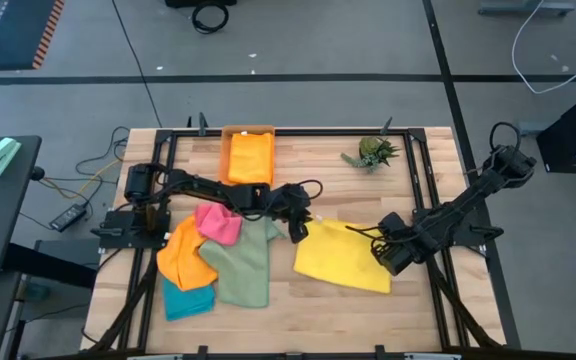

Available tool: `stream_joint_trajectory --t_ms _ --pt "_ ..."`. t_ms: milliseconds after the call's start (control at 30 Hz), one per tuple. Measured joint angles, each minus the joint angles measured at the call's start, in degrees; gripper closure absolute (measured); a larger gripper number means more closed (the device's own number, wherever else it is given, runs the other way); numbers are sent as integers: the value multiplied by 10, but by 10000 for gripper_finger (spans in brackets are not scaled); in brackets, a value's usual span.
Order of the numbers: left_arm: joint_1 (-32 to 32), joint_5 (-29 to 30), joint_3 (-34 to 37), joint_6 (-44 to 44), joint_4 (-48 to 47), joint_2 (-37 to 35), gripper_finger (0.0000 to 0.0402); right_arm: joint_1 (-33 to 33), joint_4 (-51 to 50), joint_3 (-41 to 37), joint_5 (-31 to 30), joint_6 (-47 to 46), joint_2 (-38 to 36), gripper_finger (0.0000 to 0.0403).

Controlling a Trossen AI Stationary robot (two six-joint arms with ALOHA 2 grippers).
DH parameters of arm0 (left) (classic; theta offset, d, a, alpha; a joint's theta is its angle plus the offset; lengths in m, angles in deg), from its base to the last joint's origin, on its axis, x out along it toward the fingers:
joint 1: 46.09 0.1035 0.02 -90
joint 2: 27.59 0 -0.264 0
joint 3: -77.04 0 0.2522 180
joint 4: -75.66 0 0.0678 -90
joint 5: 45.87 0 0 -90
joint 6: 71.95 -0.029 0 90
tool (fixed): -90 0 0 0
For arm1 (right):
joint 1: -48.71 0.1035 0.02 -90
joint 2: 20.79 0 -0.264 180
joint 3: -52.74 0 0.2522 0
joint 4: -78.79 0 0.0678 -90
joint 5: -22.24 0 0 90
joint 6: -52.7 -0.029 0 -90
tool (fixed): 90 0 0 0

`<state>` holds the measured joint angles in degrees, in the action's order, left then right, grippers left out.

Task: Fold microfiber towels
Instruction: Fold the yellow microfiber cloth

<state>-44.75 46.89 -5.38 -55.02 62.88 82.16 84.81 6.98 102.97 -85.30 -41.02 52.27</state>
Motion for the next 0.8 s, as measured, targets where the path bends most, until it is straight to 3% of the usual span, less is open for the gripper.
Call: stream_joint_trajectory --t_ms 100,200,333,533,800 --pt "2 -16 0 25 -26 0 300 0 -4 0 -4 -1 0 400" --pt "21 -68 0 113 -68 9 302 0 -4 1 -4 -2 0 400" --pt "45 -78 1 175 -72 32 289 0 -3 1 -4 -2 0 400" --pt "60 -121 1 261 -66 57 237 0 0 1 -4 -2 0 400" --pt "51 -125 0 274 -18 57 164 0 1 1 -4 5 0 400"
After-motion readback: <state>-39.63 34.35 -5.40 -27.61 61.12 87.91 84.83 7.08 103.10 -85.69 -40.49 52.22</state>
